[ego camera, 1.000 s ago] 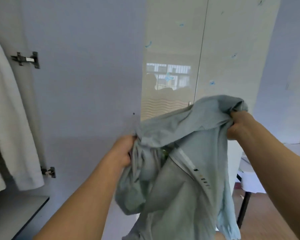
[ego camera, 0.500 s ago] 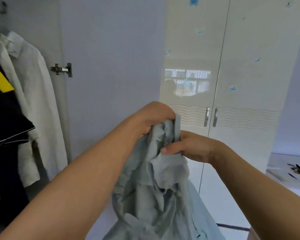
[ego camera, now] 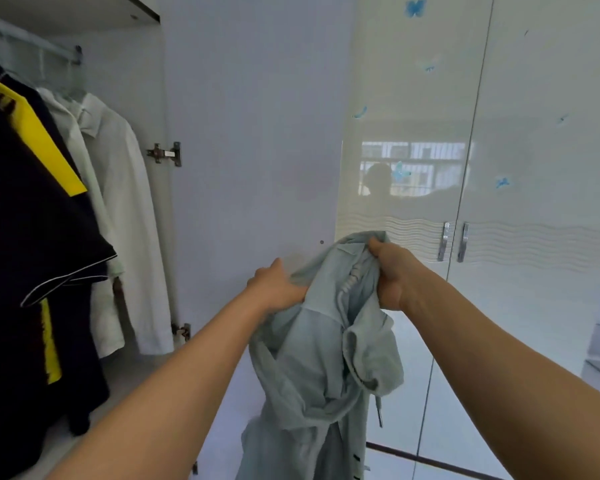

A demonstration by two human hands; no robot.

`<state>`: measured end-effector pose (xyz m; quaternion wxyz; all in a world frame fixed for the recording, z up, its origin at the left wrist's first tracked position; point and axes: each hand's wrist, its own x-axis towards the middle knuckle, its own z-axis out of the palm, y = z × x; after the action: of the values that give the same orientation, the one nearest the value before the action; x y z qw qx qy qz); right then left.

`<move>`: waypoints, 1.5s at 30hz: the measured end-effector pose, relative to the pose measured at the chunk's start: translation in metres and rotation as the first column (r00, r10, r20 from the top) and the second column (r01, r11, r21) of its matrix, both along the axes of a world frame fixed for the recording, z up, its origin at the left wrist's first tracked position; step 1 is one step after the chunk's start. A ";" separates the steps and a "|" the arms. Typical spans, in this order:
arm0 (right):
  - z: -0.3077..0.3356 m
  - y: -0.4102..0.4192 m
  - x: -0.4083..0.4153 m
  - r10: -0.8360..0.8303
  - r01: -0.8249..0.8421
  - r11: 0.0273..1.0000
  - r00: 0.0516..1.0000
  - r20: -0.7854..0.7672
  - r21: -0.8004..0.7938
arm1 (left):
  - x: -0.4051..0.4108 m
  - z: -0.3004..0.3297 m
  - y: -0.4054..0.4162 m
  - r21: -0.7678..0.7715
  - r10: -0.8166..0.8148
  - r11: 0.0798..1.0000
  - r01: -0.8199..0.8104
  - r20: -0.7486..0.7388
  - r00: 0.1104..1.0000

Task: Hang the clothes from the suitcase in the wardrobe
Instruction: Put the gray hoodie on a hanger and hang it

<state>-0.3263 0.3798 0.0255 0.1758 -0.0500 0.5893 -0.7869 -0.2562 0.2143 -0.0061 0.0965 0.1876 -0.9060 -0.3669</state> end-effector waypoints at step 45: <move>-0.038 -0.179 0.068 0.738 -0.157 0.475 0.607 -0.295 0.866 | 0.074 0.048 -0.151 0.926 0.581 0.303 0.226 -0.367 0.727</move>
<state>-0.2584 0.2010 -0.0127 0.1823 -0.3999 0.8459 -0.3022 -0.1819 0.0637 0.0421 0.3229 0.1747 -0.3907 -0.8441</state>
